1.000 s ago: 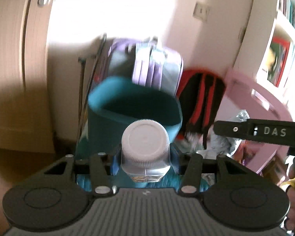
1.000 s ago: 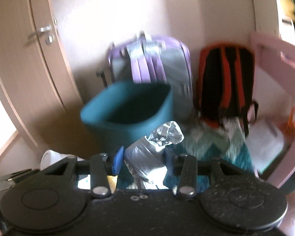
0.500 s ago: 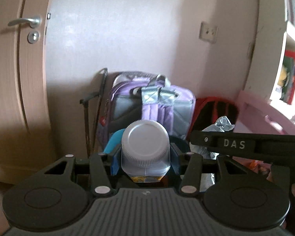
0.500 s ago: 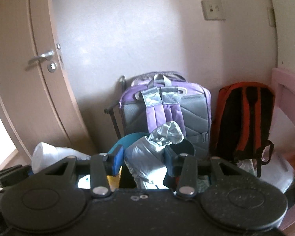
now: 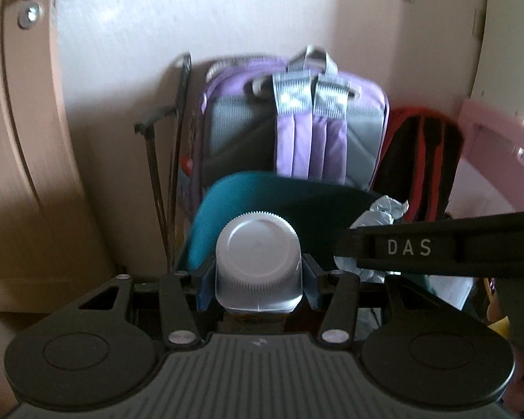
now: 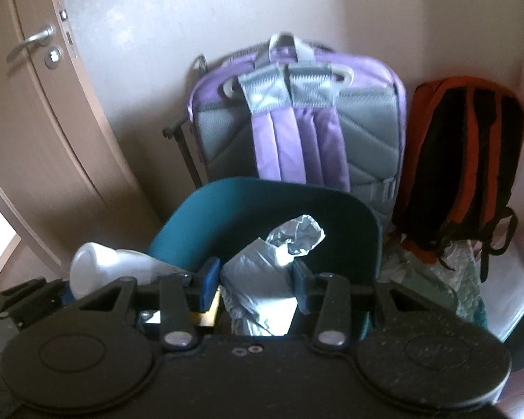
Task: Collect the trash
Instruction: 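Lift bottle and foil over the teal wastebasket and open both tools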
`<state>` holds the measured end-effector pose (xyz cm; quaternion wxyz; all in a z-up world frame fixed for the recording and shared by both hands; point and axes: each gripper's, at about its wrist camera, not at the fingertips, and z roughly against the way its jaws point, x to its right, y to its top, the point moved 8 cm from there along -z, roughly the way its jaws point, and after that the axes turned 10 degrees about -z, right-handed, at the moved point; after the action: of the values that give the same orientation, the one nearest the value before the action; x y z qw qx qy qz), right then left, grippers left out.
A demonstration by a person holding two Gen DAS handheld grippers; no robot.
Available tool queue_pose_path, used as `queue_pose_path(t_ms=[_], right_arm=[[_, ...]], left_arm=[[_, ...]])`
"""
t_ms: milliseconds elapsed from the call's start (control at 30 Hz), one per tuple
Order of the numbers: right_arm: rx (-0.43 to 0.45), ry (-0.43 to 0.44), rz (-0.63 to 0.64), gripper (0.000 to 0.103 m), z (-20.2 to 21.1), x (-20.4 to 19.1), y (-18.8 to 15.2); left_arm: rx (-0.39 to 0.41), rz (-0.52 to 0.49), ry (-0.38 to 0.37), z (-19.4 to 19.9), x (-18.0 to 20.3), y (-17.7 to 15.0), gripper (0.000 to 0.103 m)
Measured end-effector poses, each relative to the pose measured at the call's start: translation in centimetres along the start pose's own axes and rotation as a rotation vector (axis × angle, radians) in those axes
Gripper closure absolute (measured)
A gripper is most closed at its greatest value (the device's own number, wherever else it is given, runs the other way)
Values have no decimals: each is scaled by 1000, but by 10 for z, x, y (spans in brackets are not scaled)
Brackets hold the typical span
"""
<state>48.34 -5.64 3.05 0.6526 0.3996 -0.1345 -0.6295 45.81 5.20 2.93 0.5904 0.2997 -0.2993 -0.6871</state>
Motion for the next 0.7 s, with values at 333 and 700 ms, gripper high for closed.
queue_pose_path(t_ms=[333,700], right_arm=[[-84,-34,-1,57,-42,15,-17],[-92,-53,-10,40,-42,26,-19]], left_arm=[[-105,-26,-4,-37,2,-27,53],[-82,-32,-12,-35,10,-21,36]])
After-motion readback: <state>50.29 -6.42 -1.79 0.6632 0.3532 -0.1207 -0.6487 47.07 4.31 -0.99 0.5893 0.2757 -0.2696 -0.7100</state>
